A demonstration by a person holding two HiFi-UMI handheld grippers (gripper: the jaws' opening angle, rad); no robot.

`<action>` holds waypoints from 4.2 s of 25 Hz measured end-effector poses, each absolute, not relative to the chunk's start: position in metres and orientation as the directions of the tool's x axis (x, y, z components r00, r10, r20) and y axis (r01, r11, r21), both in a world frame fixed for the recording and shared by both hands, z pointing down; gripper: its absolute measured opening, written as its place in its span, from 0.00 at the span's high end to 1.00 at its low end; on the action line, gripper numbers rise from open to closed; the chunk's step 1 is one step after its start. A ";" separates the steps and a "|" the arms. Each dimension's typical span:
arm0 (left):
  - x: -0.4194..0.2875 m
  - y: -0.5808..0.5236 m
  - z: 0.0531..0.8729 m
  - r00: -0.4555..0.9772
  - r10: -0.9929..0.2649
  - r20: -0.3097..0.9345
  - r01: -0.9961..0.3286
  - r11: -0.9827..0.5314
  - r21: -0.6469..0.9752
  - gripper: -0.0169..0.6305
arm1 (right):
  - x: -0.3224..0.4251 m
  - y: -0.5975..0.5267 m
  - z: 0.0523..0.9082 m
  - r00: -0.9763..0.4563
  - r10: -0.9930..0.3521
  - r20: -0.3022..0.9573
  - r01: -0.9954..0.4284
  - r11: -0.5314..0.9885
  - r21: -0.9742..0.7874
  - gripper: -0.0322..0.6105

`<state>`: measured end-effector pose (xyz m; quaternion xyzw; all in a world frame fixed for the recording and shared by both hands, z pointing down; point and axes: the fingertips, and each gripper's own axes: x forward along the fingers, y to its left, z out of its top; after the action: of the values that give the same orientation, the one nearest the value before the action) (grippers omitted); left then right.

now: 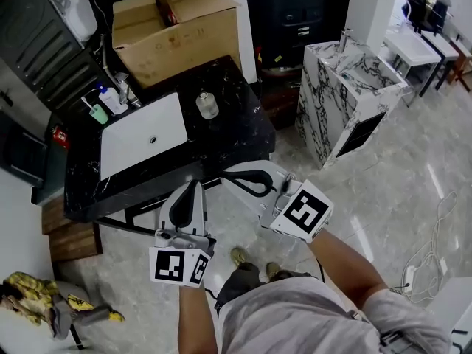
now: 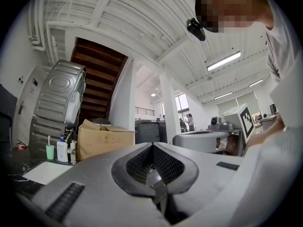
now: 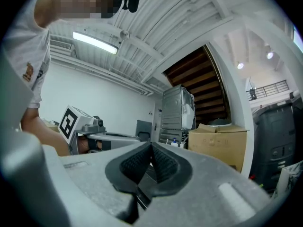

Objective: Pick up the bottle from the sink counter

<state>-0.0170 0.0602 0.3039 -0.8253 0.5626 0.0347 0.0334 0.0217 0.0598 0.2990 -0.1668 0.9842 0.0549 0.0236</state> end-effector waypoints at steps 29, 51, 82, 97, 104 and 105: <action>-0.127 -0.151 0.317 0.494 -0.863 -0.105 -0.868 -0.496 -0.013 0.97 | -0.086 -0.156 0.318 -0.870 -0.493 -0.016 -0.489 0.858 0.155 0.95; -0.142 -0.240 0.369 0.523 -0.852 -0.034 -0.851 -0.524 0.035 0.97 | -0.095 -0.280 0.434 -0.795 -0.543 0.272 -0.550 0.833 0.055 0.37; -0.163 -0.268 0.391 0.430 -0.902 0.019 -0.901 -0.429 0.062 0.97 | -0.126 -0.318 0.513 -0.775 -0.397 0.492 -0.465 0.885 -0.017 0.42; -0.150 -0.260 0.365 0.436 -0.900 -0.008 -0.899 -0.436 0.047 0.97 | -0.111 -0.307 0.435 -0.809 -0.442 0.386 -0.461 0.886 0.049 0.42; -0.138 -0.252 0.350 0.447 -0.894 -0.030 -0.894 -0.448 0.026 0.97 | -0.095 -0.289 0.397 -0.826 -0.461 0.323 -0.467 0.882 0.064 0.42; -0.137 -0.251 0.347 0.449 -0.893 -0.036 -0.893 -0.450 0.023 0.97 | -0.093 -0.287 0.393 -0.828 -0.464 0.314 -0.469 0.881 0.066 0.42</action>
<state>-0.1365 -0.2505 0.3473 -0.8511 0.5245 0.0211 -0.0003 -0.0926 -0.2865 0.3926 -0.2438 0.9561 -0.0071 -0.1626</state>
